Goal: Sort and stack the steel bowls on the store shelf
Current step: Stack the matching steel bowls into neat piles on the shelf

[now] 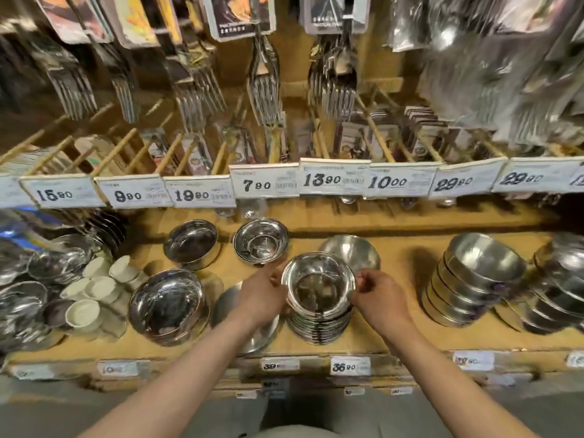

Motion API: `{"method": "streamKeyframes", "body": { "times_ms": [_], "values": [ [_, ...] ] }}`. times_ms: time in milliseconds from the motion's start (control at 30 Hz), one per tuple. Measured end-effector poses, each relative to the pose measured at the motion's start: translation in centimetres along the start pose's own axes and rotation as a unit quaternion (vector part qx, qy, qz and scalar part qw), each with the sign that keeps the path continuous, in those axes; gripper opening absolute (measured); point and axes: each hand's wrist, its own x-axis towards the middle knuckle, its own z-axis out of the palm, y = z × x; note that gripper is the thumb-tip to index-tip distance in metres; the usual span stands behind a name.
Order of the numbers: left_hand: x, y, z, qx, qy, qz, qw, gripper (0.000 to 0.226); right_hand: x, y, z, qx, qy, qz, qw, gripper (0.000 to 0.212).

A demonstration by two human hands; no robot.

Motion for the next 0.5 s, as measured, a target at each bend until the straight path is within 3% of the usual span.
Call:
{"method": "streamKeyframes", "body": {
  "times_ms": [67,200,333,400,500],
  "values": [
    [0.0,-0.1,0.4,0.033,0.016,-0.003,0.999,0.021,0.1,0.0,-0.3,0.002,-0.014,-0.002,1.0,0.017],
    [-0.5,0.0,0.7,-0.006,0.036,-0.015,0.999,0.007,0.2,0.2,-0.3,0.021,-0.029,-0.007,0.999,0.016],
    [-0.6,-0.6,0.7,-0.019,0.049,-0.018,0.998,0.016,0.4,1.1,-0.1,0.059,-0.036,0.003,0.998,0.02],
    [-0.4,-1.0,1.0,-0.095,0.027,-0.043,0.994,0.032,0.5,1.6,-0.2,0.125,-0.066,0.051,0.989,0.028],
    [-0.2,-1.2,1.9,-0.267,-0.041,-0.117,0.956,0.038,0.7,1.9,0.0,0.267,-0.181,0.144,0.936,0.045]
  ]
}}
